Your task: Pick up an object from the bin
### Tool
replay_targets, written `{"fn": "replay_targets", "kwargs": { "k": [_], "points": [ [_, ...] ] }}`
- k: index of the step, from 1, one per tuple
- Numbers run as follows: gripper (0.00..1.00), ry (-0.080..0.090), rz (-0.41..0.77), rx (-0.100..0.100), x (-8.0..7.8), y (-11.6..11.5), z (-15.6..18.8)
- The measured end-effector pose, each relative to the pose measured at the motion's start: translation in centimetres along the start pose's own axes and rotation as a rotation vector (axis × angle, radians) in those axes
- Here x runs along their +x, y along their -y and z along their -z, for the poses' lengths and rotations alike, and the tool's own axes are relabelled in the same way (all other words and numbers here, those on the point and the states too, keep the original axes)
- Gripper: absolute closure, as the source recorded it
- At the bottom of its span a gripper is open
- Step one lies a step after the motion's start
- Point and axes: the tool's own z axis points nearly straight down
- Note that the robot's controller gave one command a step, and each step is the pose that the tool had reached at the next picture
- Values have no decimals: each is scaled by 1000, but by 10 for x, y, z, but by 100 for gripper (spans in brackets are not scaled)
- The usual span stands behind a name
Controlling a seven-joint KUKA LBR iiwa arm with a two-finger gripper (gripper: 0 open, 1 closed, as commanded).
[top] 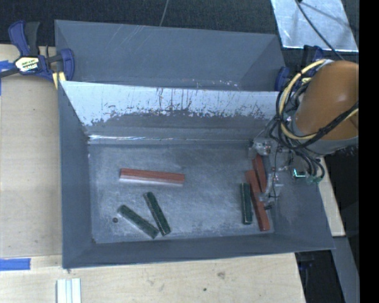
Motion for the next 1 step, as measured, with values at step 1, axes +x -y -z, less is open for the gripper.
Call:
{"fn": "replay_targets", "kwargs": {
  "k": [1],
  "points": [
    [0,8,3,1,-2,0,5]
  ]
}}
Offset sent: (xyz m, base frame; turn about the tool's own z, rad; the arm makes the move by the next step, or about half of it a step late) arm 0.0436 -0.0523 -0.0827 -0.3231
